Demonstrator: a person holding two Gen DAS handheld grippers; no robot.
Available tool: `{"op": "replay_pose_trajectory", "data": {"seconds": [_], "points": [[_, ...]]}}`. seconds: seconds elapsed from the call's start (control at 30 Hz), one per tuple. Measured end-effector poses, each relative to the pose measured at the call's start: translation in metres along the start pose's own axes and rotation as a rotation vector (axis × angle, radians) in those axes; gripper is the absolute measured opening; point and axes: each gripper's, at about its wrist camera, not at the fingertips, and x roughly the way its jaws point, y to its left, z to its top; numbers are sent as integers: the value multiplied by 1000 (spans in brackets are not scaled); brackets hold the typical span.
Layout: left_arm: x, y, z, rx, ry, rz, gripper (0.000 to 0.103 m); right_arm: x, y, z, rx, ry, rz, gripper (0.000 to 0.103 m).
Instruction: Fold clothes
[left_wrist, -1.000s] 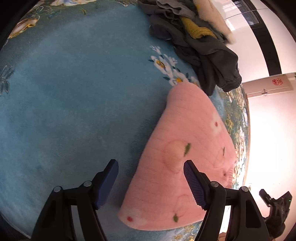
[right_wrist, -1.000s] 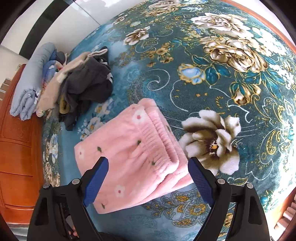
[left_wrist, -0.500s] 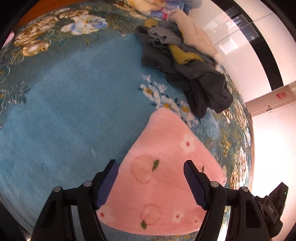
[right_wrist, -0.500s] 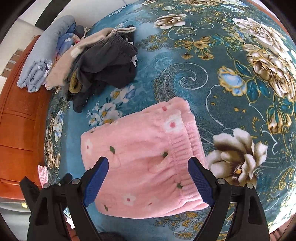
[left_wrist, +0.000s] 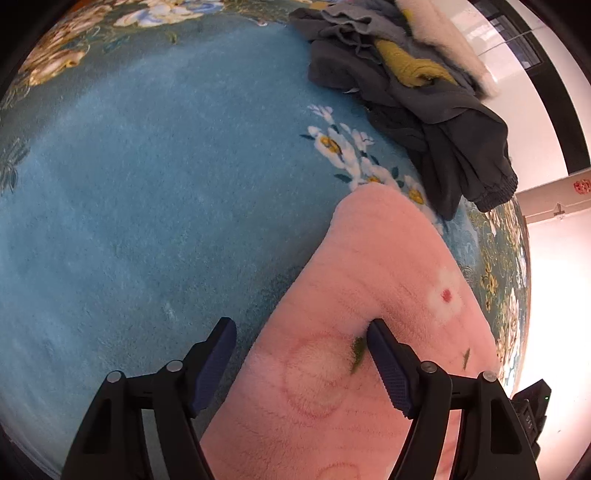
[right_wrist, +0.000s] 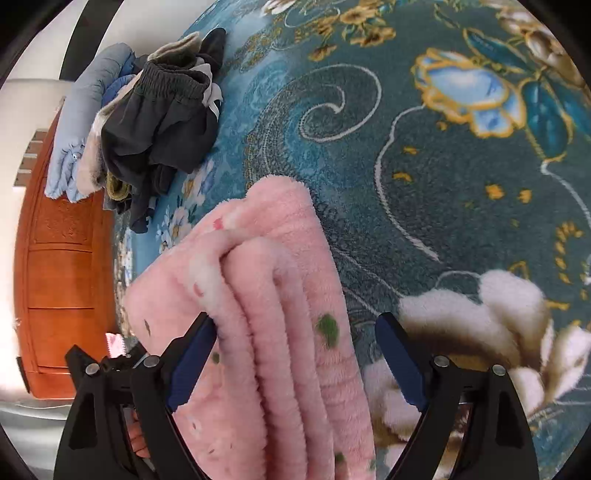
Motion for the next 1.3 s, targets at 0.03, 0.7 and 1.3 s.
{"op": "replay_pose_trajectory", "data": {"seconds": [0.03, 0.7, 1.3], "points": [[5, 2, 1, -27, 11, -17, 78, 2, -2, 1, 6, 4, 15, 87], [9, -88, -23, 173, 127, -178, 22, -38, -12, 21, 53, -35, 181, 38], [113, -275, -142, 518, 429, -207, 27, -229, -172, 77, 200, -299, -186, 38]]}}
